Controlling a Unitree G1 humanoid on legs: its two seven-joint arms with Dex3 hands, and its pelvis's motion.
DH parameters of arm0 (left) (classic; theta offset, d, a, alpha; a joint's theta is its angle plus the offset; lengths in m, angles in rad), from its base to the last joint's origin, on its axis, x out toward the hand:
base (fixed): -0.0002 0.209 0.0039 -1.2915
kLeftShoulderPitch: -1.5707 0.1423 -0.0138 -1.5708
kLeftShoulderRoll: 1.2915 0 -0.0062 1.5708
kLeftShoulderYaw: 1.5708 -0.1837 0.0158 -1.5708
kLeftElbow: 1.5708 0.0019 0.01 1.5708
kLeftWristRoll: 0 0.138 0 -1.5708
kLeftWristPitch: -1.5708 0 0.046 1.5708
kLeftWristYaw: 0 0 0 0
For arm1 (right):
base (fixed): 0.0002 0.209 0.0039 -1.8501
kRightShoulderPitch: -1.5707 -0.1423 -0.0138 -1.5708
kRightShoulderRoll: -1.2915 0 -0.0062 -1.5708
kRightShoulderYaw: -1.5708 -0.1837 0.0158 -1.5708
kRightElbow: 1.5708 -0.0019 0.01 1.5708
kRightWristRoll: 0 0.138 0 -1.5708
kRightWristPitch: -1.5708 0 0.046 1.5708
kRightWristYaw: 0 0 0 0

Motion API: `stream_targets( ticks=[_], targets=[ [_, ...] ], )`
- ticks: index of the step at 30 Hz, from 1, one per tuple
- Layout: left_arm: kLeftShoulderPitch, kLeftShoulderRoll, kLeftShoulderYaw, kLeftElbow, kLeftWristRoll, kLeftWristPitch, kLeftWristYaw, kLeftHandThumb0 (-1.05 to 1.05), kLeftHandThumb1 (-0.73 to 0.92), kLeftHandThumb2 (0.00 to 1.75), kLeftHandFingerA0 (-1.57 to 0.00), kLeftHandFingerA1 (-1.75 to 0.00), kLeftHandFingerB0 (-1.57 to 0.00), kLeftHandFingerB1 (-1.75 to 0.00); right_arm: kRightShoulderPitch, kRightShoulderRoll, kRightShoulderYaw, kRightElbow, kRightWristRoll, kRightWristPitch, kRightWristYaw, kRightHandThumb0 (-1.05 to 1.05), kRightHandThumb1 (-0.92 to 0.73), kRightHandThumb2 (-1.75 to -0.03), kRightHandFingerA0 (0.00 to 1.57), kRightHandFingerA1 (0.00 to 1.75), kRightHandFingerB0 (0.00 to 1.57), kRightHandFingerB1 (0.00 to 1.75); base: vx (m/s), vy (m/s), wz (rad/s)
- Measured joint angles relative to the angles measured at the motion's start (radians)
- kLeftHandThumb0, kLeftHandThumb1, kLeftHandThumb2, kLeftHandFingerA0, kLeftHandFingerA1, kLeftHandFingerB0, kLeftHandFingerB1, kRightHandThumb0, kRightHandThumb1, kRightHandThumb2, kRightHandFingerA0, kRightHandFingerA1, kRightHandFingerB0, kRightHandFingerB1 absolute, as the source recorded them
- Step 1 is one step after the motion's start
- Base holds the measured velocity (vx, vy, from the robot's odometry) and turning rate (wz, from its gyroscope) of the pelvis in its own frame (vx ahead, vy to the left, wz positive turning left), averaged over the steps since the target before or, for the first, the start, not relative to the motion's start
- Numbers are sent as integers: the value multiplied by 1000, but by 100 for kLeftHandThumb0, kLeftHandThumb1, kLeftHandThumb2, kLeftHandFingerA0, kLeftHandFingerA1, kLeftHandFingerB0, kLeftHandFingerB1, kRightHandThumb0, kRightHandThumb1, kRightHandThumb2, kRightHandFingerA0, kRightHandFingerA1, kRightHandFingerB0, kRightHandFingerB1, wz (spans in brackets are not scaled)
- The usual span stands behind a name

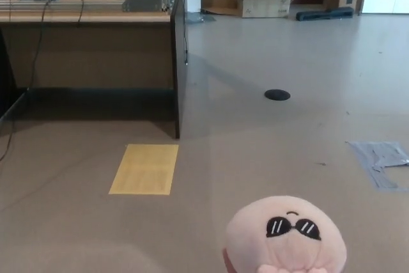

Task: The robot extends its left hand to pick up an emotional support dumpling from the palm of a person and brings its hand down by its side. Then it extends its arm again to hand the dumpling back to the person.

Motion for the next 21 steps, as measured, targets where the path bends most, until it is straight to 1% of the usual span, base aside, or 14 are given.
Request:
stream_targets(
  ticks=[1,2,6,7,9,10,12,13,14,15,16,17,18,21],
  targets=[
    [-1,0,5,-2,-8,-7,-8,-19,42,92,-15,-53,-10,-50,0,1,-4,1,4,-10,4,-58,-58,-58,49,42,26,30,0,0,0],
    [-2,0,14,-3,-21,-14,-19,-20,44,93,-13,-53,-8,-49,0,1,-9,1,7,-20,8,-61,-55,-59,49,42,25,30,0,0,0],
    [-8,0,42,-35,-59,-30,-54,-20,38,89,-12,-52,-7,-49,2,1,-15,1,17,-52,17,-59,-56,-58,46,42,23,29,0,0,0],
    [-10,2,47,-54,-65,-30,-59,-35,46,60,-20,-39,-14,-31,2,1,-16,1,19,-56,18,-59,-56,-58,46,42,22,29,0,0,0],
    [-28,18,66,-124,-88,-23,-79,-41,44,62,-21,-41,-14,-32,1,1,-18,2,23,-66,20,-57,-57,-57,46,41,22,28,0,0,0],
    [-42,29,72,-153,-97,-19,-88,-27,32,86,-4,-49,0,-46,-1,1,-18,2,25,-68,21,-57,-58,-58,47,41,21,28,0,0,0],
    [-80,62,77,-210,-111,-7,-108,-27,34,87,-3,-50,0,-47,-6,1,-20,6,28,-71,24,-58,-58,-58,46,41,21,28,0,0,0],
    [-121,91,78,-246,-124,7,-126,-46,32,71,-6,-43,0,-33,-15,1,-20,11,29,-72,24,-58,-58,-58,46,41,20,28,84,14,-1],
    [-162,119,79,-272,-136,17,-143,-58,41,66,-11,-37,-8,-27,-24,2,-18,13,29,-73,24,-58,-58,-58,46,40,19,28,84,12,1],
    [-201,145,79,-290,-145,25,-159,-31,25,84,0,-48,0,-48,-31,3,-16,13,29,-73,24,-58,-58,-58,47,40,21,28,88,9,-1],
    [-240,170,79,-308,-155,34,-176,-31,25,84,0,-48,0,-48,-36,3,-15,14,29,-74,25,-58,-58,-58,47,40,21,28,85,8,-1],
    [-258,182,77,-317,-160,39,-183,-66,42,69,-11,-38,-7,-25,-37,3,-15,14,29,-75,25,-56,-59,-58,46,40,21,28,82,4,1],
    [-320,227,65,-356,-173,62,-213,-60,39,72,-9,-28,-9,-12,-40,4,-14,16,29,-76,25,-56,-58,-58,46,40,21,28,0,0,0],
    [-428,285,32,-413,-186,101,-257,-55,36,75,-4,-40,0,-21,-40,5,-14,17,30,-77,26,-59,-57,-58,48,41,22,29,0,0,0]
  ],
)
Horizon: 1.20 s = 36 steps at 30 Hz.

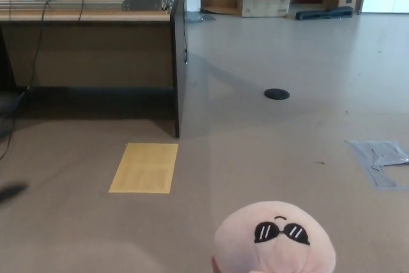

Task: The robot extends its left hand to pick up an emotional support dumpling from the palm of a person and brings its hand down by its side. Then it extends its arm again to hand the dumpling back to the person.

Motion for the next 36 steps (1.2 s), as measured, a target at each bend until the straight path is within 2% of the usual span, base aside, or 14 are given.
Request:
stream_targets(
  ticks=[4,5,6,10,12,16,17,20,23,29,30,32,33,36],
  targets=[
    [-154,62,-63,-65,-17,58,-65,-55,36,75,-4,-40,0,-21,0,5,0,0,2,-1,1,-59,-57,-58,48,41,22,29,0,0,0],
    [-185,78,-78,-79,-22,75,-83,-55,35,77,-4,-26,-4,-24,0,5,0,0,3,-2,2,-58,-58,-58,46,40,22,29,0,0,0],
    [-218,91,-94,-93,-26,93,-102,-52,31,76,0,-30,0,-28,1,5,-1,0,4,-2,2,-58,-59,-58,47,40,22,28,0,0,0],
    [-383,98,-205,-141,-26,151,-166,-52,31,76,0,-30,0,-28,0,6,0,-3,4,-2,3,-58,-59,-58,47,40,22,28,0,0,0],
    [-455,99,-258,-160,-24,177,-196,-53,30,76,0,-24,0,-18,0,6,0,-4,4,-3,3,-59,-59,-58,46,40,21,28,0,0,0],
    [-627,77,-387,-177,-13,226,-267,-55,32,76,0,-21,0,-16,-1,6,2,-4,3,-4,3,-60,-58,-58,45,40,21,28,0,0,0],
    [-659,74,-414,-179,-11,237,-283,-61,36,78,0,-12,0,-8,-1,6,3,-4,3,-4,3,-59,-57,-58,46,40,22,29,0,0,0],
    [-747,56,-485,-177,-4,263,-328,-60,35,79,0,-16,0,-11,-2,6,4,-4,4,-4,3,-59,-58,-58,48,39,23,29,0,0,0],
    [-843,22,-563,-168,8,290,-381,-64,37,83,0,-6,0,-7,-2,6,5,-6,4,-4,4,-60,-62,-59,53,41,25,29,0,0,0],
    [-977,-53,-706,-158,26,338,-488,-65,36,83,0,-7,0,-9,-2,5,7,-8,4,-6,9,-59,-62,-59,52,41,24,29,0,0,0],
    [-990,-61,-722,-158,28,345,-502,-71,42,85,0,0,0,0,-2,5,7,-8,4,-6,10,-67,-51,-82,48,54,18,41,0,0,0],
    [-1026,-78,-765,-162,37,366,-537,-67,40,85,0,-4,0,0,-2,5,7,-8,4,-6,12,-68,-52,-81,47,53,19,40,0,0,0],
    [-1044,-86,-791,-169,44,380,-556,-67,39,86,0,-4,0,-4,-2,5,6,-9,5,-6,14,-59,-59,-59,52,42,24,29,0,0,0],
    [-1078,-105,-859,-207,65,419,-607,-61,38,84,0,-6,0,-4,-2,5,5,-13,7,-6,17,-57,-60,-58,49,41,23,29,0,0,0]
  ],
)
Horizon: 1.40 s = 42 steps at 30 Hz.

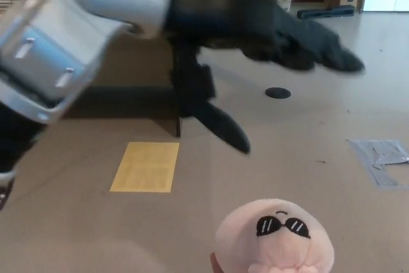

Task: The robot extends its left hand to pick up an emotional support dumpling from the palm of a person and brings its hand down by its side. Then it extends its arm again to hand the dumpling back to the person.

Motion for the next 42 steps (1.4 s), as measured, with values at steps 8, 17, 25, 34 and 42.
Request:
stream_targets(
  ticks=[8,17,25,34,42],
  targets=[
    [-42,-33,-95,-50,36,127,-109,-58,35,82,0,-9,0,-8,-14,-1,-1,1,5,-1,12,-63,-51,-80,44,53,17,40,0,0,0],
    [-55,-55,-125,-71,92,219,-194,-92,34,64,0,0,0,-9,-47,-11,-2,0,7,-4,14,-53,-62,-59,48,42,18,27,0,0,0],
    [-63,-58,-134,-74,122,246,-262,-64,41,84,0,-6,0,0,-66,-11,-4,-4,11,3,16,-57,-62,-59,41,46,24,30,0,0,0],
    [-63,-65,-151,-100,175,250,-308,-97,34,65,0,0,0,0,-78,-20,9,12,-1,-7,9,-51,-59,-58,61,68,24,29,0,0,0],
    [14,-84,-141,-141,223,208,-300,-102,40,68,0,0,0,0,-94,-20,4,43,3,-33,17,-43,-65,-59,60,62,29,30,0,0,0]
  ],
)
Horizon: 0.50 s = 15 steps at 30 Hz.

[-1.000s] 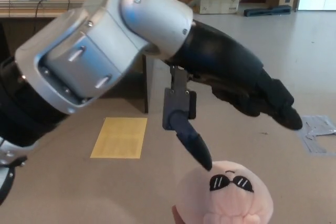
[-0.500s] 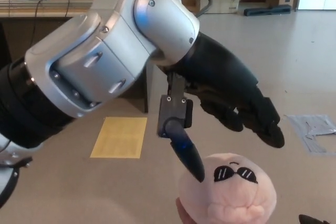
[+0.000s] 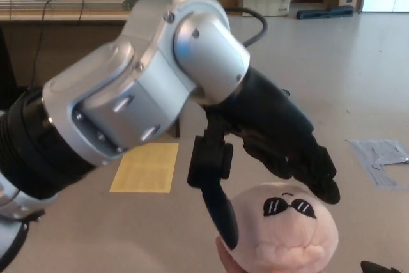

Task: The robot extends its left hand to pick up an emotional support dumpling from the palm of a person and brings its hand down by its side. Then it extends its arm again to hand the dumpling back to the person.

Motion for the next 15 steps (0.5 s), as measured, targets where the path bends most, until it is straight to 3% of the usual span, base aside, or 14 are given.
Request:
stream_targets(
  ticks=[1,3,5,6,7,8,9,11,12,13,14,15],
  targets=[
    [10,-1,0,-3,10,-14,2,-104,41,69,0,0,0,0,-4,0,0,4,0,-6,2,-42,-64,-59,62,69,25,29,0,0,0],
    [25,-2,0,-7,24,-34,8,-105,41,70,0,0,0,0,-9,0,1,6,-1,-11,2,-47,-67,-61,47,57,23,29,0,0,0],
    [49,-3,0,-12,41,-59,17,-102,42,68,0,0,0,0,-12,-3,5,8,-5,-13,0,-49,-68,-62,44,53,19,28,0,0,0],
    [61,-4,0,-13,50,-71,21,-101,42,67,0,0,0,0,-12,-6,9,10,-7,-14,-2,-65,-56,-87,28,53,6,38,0,0,0],
    [72,-4,1,-13,58,-85,26,-101,42,67,0,0,0,0,-12,-9,13,10,-10,-16,-3,-65,-56,-87,28,53,6,38,0,0,0],
    [80,-5,1,-14,64,-93,31,-96,48,56,0,0,0,0,-12,-12,19,10,-14,-19,-4,-65,-58,-88,26,51,5,36,0,0,0],
    [97,-6,3,-17,75,-108,38,-74,40,87,0,-2,0,0,-12,-17,28,9,-19,-22,-7,-50,-72,-61,47,45,12,26,0,0,0],
    [120,-8,6,-21,87,-126,52,-73,40,87,0,-2,0,0,-12,-19,33,8,-23,-23,-9,-49,-73,-64,49,44,14,27,0,0,0],
    [150,-11,8,-25,101,-146,72,-67,34,85,0,-11,0,-7,-12,-19,33,7,-22,-25,-8,-51,-72,-62,47,43,17,27,0,0,0],
    [168,-14,12,-28,111,-159,85,-96,36,72,-7,-15,-6,0,-12,-19,34,6,-23,-26,-8,-55,-73,-63,53,44,24,29,0,0,0],
    [177,-16,14,-29,116,-166,93,-90,34,72,-9,-28,-4,-7,-12,-19,34,6,-23,-26,-8,-58,-73,-62,52,45,31,32,0,0,0],
    [208,-21,22,-35,132,-190,119,-90,34,72,-9,-28,-4,-7,-11,-20,41,4,-29,-28,-13,-58,-73,-62,52,45,31,32,0,0,0]
  ],
)
